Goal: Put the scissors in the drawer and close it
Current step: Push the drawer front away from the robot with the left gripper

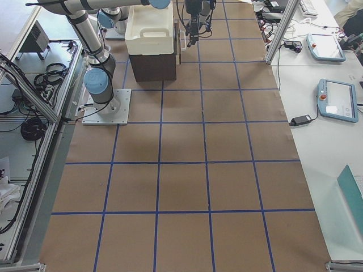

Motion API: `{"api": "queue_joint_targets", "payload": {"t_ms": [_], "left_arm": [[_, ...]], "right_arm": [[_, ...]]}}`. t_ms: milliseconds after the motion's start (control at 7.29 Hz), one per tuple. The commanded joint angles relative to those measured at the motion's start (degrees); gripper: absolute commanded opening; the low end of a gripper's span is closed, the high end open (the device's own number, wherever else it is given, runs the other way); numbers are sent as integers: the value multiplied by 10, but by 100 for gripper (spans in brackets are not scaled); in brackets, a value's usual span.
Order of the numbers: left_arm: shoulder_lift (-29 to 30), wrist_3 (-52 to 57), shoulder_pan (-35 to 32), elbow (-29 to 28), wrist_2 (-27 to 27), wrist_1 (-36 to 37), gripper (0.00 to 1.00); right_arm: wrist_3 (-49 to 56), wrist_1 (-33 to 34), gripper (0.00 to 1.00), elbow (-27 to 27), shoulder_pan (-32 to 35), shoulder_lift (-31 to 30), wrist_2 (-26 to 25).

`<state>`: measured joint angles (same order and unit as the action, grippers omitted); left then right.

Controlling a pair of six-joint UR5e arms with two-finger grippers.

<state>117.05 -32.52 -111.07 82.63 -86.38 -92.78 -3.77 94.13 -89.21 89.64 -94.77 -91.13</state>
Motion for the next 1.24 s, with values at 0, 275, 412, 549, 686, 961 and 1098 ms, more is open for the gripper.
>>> {"api": "queue_joint_targets", "payload": {"t_ms": [0,275,412,549,686,961,1098], "left_arm": [[0,-1,-7,2,0,-16,100],[1,-4,-14,2,-1,-35,100],[0,-4,-14,2,-1,-35,100],[-2,-4,-14,2,-1,-35,100],[-2,-4,-14,1,-5,-32,100],[3,-4,-14,1,-12,-40,100],[1,-5,-13,1,-12,-41,100]], "right_arm": [[0,0,100,0,0,0,0],[0,0,100,0,-1,0,-1],[0,0,100,0,-1,0,-1],[0,0,100,0,0,0,-1],[0,0,100,0,0,0,-1],[1,0,100,0,0,0,-1],[1,0,100,0,0,0,-1]]}}
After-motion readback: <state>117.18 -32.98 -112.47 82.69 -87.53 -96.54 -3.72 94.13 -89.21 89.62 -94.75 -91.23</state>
